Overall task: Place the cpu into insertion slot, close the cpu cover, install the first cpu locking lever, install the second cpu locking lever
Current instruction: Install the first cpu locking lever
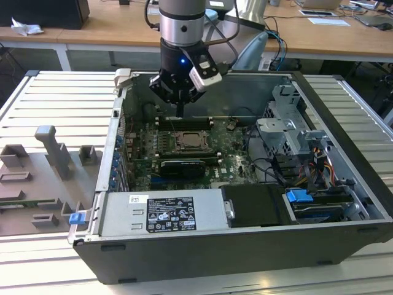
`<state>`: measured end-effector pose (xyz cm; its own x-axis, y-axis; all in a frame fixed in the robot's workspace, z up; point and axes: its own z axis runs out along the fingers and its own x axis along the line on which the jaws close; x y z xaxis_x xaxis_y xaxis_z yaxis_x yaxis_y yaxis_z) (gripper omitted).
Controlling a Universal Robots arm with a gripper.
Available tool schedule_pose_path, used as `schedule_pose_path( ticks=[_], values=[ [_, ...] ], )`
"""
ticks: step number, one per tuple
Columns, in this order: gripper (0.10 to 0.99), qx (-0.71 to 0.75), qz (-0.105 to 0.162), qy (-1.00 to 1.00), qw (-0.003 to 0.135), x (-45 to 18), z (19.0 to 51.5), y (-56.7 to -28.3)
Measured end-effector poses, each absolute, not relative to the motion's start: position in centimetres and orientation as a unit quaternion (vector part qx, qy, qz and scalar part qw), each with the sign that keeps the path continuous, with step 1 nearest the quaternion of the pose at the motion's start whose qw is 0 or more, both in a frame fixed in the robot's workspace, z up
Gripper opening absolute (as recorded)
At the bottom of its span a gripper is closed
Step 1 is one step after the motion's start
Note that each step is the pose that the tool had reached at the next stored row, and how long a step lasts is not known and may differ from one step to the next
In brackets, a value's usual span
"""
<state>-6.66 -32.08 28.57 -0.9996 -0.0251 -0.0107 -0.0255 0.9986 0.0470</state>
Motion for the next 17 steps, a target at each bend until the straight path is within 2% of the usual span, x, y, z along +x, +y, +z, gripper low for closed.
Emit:
schedule_pose_path(
  ticks=[17],
  values=[
    [0.106, -0.013, 0.024, 1.0, 0.009, -10.1, 26.9, -31.4]
  ],
)
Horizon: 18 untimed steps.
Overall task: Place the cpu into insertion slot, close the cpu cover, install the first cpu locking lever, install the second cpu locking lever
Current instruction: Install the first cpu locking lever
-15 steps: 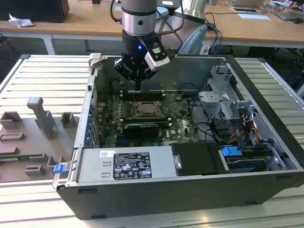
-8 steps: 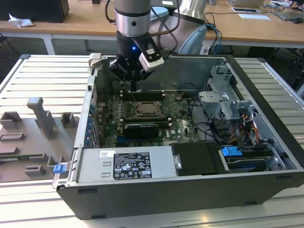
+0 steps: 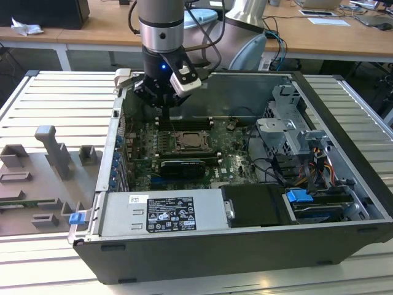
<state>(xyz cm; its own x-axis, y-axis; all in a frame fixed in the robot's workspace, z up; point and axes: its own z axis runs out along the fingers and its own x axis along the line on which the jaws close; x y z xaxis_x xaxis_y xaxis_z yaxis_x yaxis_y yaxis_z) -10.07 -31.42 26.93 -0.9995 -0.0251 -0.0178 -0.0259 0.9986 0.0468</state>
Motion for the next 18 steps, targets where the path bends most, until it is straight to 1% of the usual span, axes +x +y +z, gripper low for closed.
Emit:
schedule_pose_path(
  ticks=[12, 18],
  values=[
    [0.106, -0.013, 0.023, 1.0, 0.009, -10.8, 25.8, -29.5],
    [0.106, -0.013, 0.023, 1.0, 0.009, -10.8, 25.7, -29.1]
  ],
)
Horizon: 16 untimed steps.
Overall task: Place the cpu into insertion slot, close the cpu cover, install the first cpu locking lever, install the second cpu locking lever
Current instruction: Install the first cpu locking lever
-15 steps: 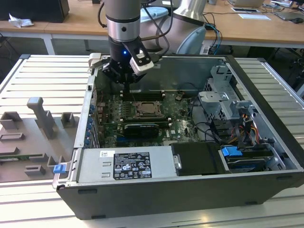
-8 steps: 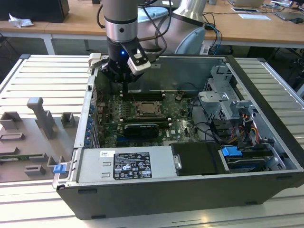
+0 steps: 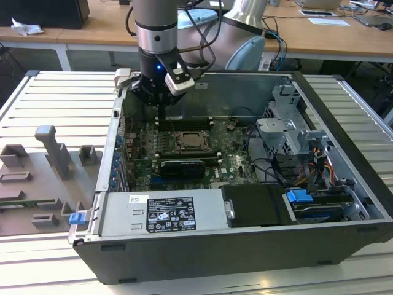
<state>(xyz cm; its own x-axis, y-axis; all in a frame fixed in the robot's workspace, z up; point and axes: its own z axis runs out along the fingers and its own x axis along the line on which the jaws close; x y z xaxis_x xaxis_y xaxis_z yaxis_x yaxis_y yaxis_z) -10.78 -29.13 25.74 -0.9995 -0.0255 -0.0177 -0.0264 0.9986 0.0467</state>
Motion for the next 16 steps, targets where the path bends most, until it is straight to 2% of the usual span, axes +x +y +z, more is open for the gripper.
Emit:
schedule_pose_path(
  ticks=[16],
  values=[
    [0.106, -0.013, 0.024, 1.0, 0.009, -9.5, 25.7, -29.1]
  ],
)
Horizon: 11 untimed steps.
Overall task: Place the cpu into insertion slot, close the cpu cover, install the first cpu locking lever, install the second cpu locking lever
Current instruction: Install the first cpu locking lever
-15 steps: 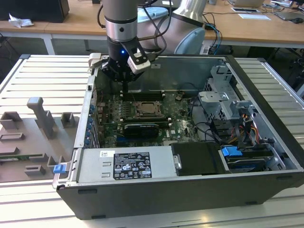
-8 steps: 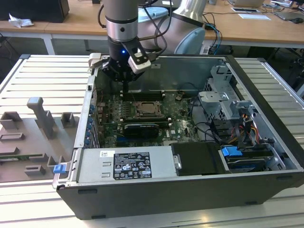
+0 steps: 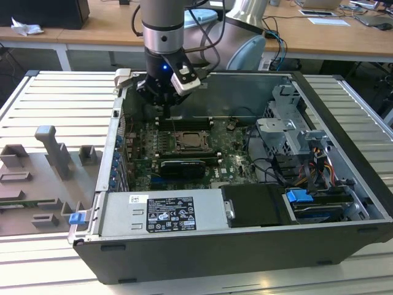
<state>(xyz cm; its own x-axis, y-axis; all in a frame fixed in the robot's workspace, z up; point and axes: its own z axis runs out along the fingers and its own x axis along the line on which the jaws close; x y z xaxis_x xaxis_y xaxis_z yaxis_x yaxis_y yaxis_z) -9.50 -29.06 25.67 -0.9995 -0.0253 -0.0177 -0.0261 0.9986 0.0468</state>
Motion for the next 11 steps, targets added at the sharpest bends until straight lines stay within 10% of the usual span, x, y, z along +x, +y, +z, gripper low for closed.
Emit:
schedule_pose_path(
  ticks=[11],
  values=[
    [0.106, -0.013, 0.024, 1.0, 0.009, -7.8, 25.5, -29.1]
  ],
)
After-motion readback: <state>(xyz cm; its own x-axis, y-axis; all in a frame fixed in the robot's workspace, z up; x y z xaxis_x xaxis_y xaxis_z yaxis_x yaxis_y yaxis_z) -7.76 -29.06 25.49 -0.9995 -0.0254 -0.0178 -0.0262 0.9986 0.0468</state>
